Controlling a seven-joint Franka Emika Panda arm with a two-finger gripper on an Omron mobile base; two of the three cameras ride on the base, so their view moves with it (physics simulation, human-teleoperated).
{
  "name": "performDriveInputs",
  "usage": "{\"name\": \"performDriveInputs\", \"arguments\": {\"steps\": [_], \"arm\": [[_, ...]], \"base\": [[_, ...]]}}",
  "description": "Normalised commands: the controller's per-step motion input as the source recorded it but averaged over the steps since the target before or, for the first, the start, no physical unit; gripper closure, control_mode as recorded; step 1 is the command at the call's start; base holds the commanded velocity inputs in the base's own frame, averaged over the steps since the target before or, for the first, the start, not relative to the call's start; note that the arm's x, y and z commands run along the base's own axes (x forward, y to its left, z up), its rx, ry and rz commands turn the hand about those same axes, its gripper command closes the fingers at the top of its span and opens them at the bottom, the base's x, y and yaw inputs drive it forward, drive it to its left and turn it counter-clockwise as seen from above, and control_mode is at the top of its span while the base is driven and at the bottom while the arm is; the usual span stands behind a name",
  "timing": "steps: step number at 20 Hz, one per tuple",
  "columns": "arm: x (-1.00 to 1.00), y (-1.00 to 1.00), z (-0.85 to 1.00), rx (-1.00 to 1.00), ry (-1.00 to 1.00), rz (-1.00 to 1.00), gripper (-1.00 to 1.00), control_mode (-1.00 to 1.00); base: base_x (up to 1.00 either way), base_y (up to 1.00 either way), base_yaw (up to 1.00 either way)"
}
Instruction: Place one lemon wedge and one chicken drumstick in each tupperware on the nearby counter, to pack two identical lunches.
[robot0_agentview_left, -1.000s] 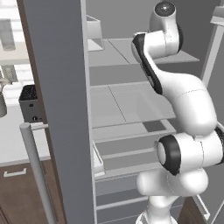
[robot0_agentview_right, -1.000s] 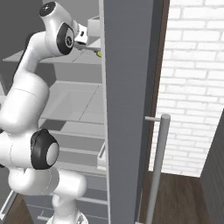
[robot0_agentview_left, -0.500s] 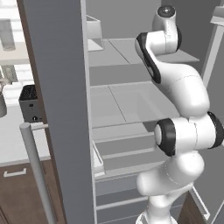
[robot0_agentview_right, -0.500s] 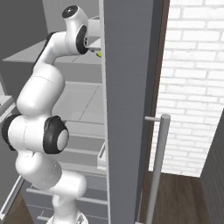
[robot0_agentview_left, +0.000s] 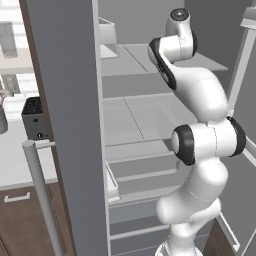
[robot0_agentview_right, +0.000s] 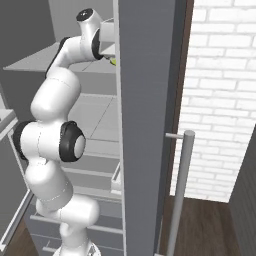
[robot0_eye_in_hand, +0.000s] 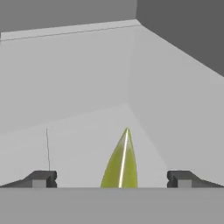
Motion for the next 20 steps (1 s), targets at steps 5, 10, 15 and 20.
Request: {"name": "performDriveInputs", "arguments": {"steps": [5, 10, 15, 20], "arm": [[-0.03, -0.1, -0.33, 0.0, 0.04, 0.0, -1.0, -1.0], [0.11, 0.0, -0.25, 0.0, 0.02, 0.0, -1.0, -1.0], [0.47, 0.06, -0.29, 0.0, 0.0, 0.0, 1.0, -1.0], [0.23, 0.02, -0.09, 0.0, -0.05, 0.0, 1.0, -1.0]], "base": [[0.0, 0.0, 0.0], [0.0, 0.0, 0.0], [0.0, 0.0, 0.0], [0.0, 0.0, 0.0]]}}
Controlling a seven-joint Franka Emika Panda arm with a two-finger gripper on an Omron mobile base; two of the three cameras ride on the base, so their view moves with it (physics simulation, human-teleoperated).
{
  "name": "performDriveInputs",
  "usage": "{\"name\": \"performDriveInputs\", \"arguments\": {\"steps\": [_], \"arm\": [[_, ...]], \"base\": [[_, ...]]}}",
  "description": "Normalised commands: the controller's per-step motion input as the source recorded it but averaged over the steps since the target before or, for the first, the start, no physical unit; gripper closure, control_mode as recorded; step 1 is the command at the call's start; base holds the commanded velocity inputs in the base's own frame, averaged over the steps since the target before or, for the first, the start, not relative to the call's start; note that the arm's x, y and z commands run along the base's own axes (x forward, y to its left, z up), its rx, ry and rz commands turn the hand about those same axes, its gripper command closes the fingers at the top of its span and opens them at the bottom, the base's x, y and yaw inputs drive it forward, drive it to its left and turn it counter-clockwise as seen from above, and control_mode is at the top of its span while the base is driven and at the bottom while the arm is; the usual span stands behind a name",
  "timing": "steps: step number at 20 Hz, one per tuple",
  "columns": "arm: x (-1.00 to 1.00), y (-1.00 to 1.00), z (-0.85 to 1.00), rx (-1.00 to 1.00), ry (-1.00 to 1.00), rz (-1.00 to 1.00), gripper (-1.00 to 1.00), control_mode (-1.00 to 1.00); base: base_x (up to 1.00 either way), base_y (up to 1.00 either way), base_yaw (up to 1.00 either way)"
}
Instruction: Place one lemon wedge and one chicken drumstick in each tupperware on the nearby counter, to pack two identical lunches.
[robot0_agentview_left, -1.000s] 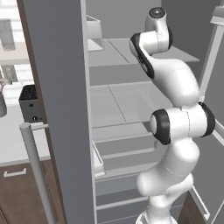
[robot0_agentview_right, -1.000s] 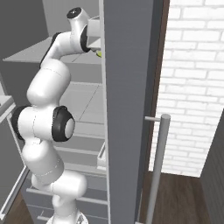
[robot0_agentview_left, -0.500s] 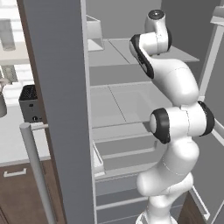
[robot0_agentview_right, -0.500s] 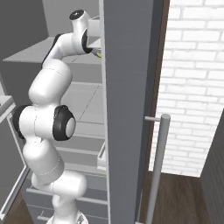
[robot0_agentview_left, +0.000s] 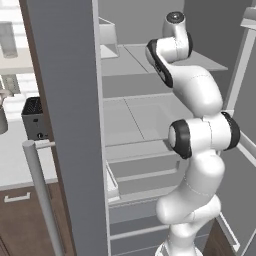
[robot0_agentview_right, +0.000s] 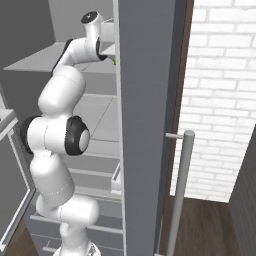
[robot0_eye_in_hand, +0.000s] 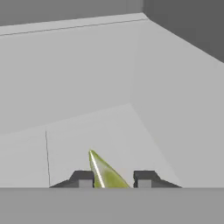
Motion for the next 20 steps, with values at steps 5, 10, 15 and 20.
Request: {"name": "performDriveInputs", "arguments": {"steps": [5, 10, 15, 20], "arm": [[-0.75, 0.0, -0.02, 0.05, -0.39, 0.0, 1.0, -1.0], [-1.0, 0.03, -0.01, 0.16, -0.74, 0.0, 1.0, -1.0], [-1.0, 0.06, 0.01, 0.22, -0.68, 0.0, 1.0, -1.0], [-1.0, -0.02, 0.36, 0.21, -0.22, 0.0, 1.0, -1.0]], "base": [[0.0, 0.0, 0.0], [0.0, 0.0, 0.0], [0.0, 0.0, 0.0], [0.0, 0.0, 0.0]]}}
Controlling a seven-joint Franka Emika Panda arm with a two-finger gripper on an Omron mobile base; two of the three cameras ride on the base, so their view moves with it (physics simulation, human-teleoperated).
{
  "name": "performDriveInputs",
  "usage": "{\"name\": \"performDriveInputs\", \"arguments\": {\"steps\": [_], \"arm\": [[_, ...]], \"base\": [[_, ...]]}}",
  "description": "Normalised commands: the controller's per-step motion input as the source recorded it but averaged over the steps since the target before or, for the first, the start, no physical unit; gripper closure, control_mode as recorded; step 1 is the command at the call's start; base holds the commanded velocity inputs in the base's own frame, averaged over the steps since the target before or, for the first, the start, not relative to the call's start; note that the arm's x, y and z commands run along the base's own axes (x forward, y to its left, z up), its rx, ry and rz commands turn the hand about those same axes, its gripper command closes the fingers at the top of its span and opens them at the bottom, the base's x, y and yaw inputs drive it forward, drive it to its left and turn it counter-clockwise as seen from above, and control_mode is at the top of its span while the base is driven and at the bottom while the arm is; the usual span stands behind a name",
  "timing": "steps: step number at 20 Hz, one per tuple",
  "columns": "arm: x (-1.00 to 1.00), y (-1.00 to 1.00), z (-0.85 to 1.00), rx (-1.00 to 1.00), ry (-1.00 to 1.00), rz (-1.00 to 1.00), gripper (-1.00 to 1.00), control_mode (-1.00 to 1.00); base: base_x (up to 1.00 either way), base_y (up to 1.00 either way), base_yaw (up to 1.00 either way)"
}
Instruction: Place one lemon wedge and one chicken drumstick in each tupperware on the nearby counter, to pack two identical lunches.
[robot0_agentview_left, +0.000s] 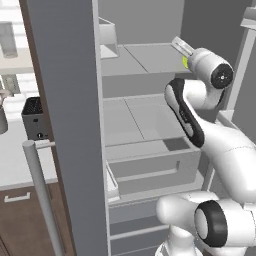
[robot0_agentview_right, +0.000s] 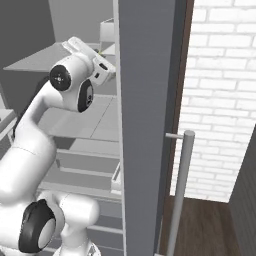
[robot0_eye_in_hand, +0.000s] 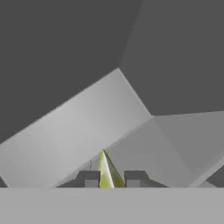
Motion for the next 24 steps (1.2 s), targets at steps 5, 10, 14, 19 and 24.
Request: {"name": "performDriveInputs", "arguments": {"steps": [5, 10, 14, 19, 24], "arm": [[-1.0, -0.01, 0.39, 0.03, 0.03, 0.07, 1.0, -1.0], [-1.0, 0.02, 0.0, -0.14, 0.39, 0.1, 1.0, -1.0], [-1.0, 0.41, -0.81, -0.42, 0.73, 0.09, 1.0, -1.0], [-0.43, 0.78, -0.79, -0.57, 0.84, 0.1, 1.0, -1.0], [-0.09, 0.12, -0.57, -0.19, 0.34, 0.08, 1.0, -1.0]], "base": [[0.0, 0.0, 0.0], [0.0, 0.0, 0.0], [0.0, 0.0, 0.0], [0.0, 0.0, 0.0], [0.0, 0.0, 0.0]]}}
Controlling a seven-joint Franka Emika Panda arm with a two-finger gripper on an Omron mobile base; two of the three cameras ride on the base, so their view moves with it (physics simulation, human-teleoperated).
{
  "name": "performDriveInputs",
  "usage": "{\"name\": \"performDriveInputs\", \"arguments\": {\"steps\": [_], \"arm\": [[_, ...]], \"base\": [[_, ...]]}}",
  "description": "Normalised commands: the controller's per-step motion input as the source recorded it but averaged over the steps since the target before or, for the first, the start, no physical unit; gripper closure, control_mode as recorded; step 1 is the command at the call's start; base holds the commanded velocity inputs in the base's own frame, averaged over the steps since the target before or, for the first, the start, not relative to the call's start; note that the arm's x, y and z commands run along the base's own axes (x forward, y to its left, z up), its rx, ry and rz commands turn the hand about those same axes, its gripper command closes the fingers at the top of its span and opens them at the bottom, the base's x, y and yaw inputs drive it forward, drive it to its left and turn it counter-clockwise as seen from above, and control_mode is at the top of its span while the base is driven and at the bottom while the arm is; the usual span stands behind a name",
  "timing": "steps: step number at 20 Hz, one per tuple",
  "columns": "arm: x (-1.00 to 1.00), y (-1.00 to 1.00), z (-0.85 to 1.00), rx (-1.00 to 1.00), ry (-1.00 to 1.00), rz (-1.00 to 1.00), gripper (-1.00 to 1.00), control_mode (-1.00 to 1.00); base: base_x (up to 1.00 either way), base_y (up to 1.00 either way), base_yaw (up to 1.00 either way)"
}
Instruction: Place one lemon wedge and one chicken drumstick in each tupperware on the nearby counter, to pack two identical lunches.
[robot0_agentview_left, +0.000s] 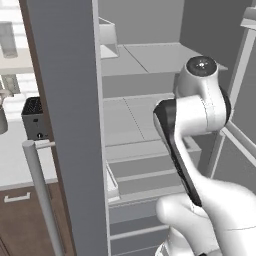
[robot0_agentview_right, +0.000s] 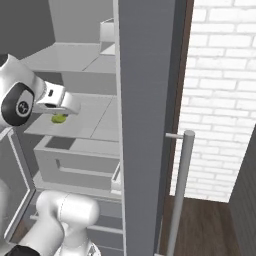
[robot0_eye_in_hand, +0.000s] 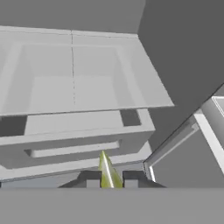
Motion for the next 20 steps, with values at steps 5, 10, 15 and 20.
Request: {"name": "performDriveInputs", "arguments": {"steps": [5, 10, 15, 20], "arm": [[-0.78, -0.15, -0.96, -0.05, 0.27, 0.2, 1.0, -1.0], [-0.2, -0.08, -0.2, 0.0, 0.03, 0.06, 1.0, 1.0], [0.0, 0.0, 0.0, 0.0, 0.0, 0.0, 1.0, 1.0], [0.0, 0.0, 0.0, 0.0, 0.0, 0.0, 1.0, 1.0]], "base": [[0.0, 0.0, 0.0], [-0.8, -0.09, 0.3], [-0.88, 0.72, 0.46], [-0.39, 1.0, 0.44]]}}
